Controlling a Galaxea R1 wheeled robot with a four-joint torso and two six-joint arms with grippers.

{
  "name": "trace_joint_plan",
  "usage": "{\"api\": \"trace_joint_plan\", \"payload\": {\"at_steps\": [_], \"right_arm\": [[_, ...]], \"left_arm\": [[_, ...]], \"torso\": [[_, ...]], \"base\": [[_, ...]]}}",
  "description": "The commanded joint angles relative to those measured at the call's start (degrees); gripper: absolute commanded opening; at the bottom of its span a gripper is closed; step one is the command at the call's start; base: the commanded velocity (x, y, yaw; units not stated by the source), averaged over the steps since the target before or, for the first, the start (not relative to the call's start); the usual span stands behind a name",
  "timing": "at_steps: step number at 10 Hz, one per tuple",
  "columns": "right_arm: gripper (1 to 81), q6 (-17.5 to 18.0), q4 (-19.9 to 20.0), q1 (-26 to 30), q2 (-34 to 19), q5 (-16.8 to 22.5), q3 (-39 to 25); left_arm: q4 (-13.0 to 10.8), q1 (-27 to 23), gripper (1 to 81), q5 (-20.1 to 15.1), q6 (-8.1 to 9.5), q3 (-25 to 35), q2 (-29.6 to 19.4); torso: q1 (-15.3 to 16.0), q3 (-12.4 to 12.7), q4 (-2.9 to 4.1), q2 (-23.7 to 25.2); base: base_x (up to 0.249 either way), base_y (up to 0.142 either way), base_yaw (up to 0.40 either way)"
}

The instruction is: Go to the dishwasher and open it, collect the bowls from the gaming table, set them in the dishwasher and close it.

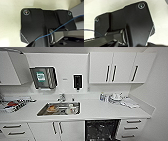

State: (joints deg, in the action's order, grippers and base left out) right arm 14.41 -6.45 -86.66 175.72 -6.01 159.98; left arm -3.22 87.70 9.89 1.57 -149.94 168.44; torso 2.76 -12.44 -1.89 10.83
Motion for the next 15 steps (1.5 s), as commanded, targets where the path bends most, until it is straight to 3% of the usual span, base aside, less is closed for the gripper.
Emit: {"api": "trace_joint_plan", "payload": {"at_steps": [1,6,15], "right_arm": [[81.1,-0.17,0.03,2.5,0.1,2.93,-0.2],[81.1,-0.26,-0.06,2.41,0.19,2.93,-0.2],[81.1,-0.26,-0.05,2.67,0.19,3.11,-0.55]], "left_arm": [[0.05,-1.96,81.1,-2.77,-0.08,0.09,-0.38],[0.05,-1.87,81.1,-2.86,0.01,0.09,-0.47],[-0.47,-1.69,81.1,-2.77,-0.34,0.09,-0.55]], "torso": [[0.0,0.0,0.0,0.0],[-0.02,0.0,0.0,0.0],[-0.06,0.0,0.0,-0.02]], "base": [[0.0,0.0,0.0],[0.0,0.0,0.172],[0.0,0.0,0.34]]}}
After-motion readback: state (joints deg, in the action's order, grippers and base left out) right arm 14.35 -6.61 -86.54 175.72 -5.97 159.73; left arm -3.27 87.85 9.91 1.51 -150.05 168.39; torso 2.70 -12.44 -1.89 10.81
